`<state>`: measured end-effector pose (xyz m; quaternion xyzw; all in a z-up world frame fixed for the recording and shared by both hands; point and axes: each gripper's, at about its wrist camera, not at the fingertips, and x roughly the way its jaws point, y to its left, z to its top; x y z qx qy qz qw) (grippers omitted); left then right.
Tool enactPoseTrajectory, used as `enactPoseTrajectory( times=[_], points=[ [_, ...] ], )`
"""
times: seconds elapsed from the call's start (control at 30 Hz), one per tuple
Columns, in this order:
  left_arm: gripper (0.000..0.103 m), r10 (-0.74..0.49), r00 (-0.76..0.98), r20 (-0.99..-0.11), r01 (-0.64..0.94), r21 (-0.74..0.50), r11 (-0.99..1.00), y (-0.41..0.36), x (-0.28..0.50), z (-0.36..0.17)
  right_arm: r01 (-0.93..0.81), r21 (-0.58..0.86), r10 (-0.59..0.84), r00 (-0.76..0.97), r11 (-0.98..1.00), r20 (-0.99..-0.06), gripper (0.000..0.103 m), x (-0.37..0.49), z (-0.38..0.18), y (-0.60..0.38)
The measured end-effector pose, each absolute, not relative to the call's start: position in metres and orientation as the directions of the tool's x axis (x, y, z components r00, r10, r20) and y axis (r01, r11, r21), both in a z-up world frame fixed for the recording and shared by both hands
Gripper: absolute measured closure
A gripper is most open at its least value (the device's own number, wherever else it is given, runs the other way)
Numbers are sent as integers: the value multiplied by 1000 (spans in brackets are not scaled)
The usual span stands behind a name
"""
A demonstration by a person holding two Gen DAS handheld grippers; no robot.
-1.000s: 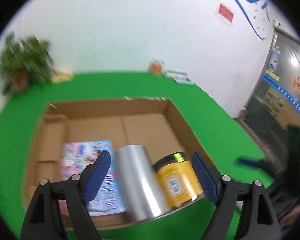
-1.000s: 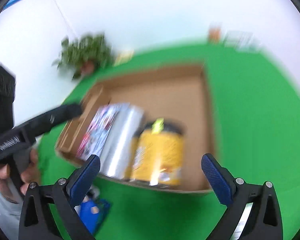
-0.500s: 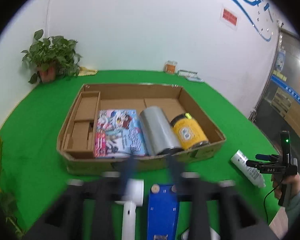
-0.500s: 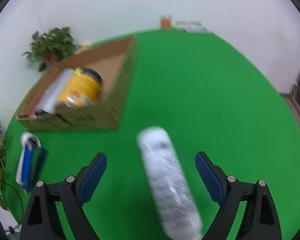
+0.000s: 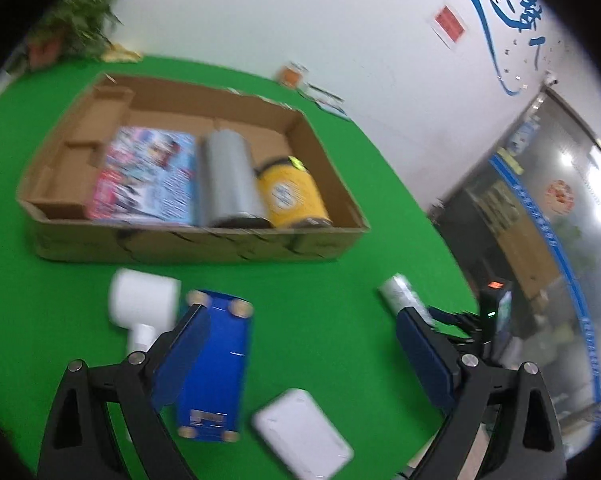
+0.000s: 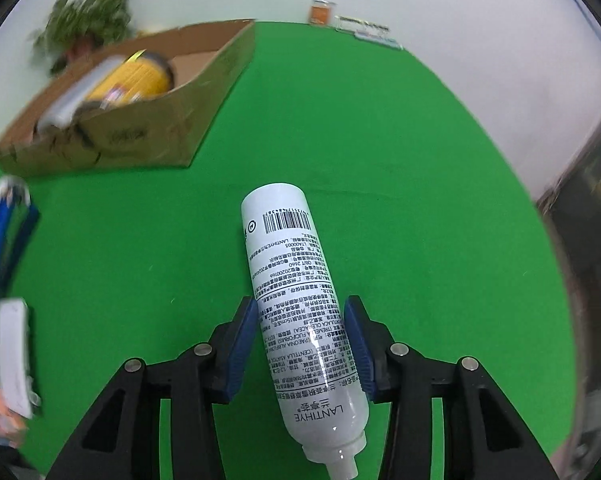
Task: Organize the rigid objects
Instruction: 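Grasp the white spray bottle with the right gripper, then lift the spray bottle upright and carry it over the large box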
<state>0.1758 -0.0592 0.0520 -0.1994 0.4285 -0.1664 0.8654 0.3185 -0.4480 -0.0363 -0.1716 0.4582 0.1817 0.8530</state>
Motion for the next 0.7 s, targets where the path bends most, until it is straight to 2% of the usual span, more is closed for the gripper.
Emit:
enactPoseTrajectory(
  times=[0.1,0.13,0.17,0.3,0.43,0.5,0.53,0.57,0.7],
  points=[
    [9,-568,479,-669,181,-558,810,-87,196,35,-552,25,342,479,834,-808,44,292,-12,-435],
    [9,-588,452,-671,191,-571,799,-95,201,30,-540,63,372,485,839,-792,31,287,-5,-435],
    [9,-614,414,-672,198,-591,782,-104,209,22,-536,90,392,482,840,-783,26,286,-2,-437],
    [10,-680,290,-673,181,-659,730,-133,233,-7,-545,227,472,363,807,-803,27,276,-6,-438],
    [13,-692,202,-693,164,-672,722,-157,244,-29,-558,283,491,265,780,-830,46,262,-25,-424],
    [25,-697,146,-702,136,-684,717,-165,244,-42,-584,303,498,206,754,-842,49,259,-36,-401],
    [25,-687,133,-714,119,-677,727,-167,242,-47,-592,309,500,185,744,-846,51,252,-40,-395],
    [30,-671,129,-730,108,-663,741,-168,241,-50,-593,322,501,162,738,-850,53,247,-44,-390],
    [57,-625,98,-775,39,-624,780,-166,235,-69,-570,352,504,129,743,-854,57,235,-55,-378]
  ],
)
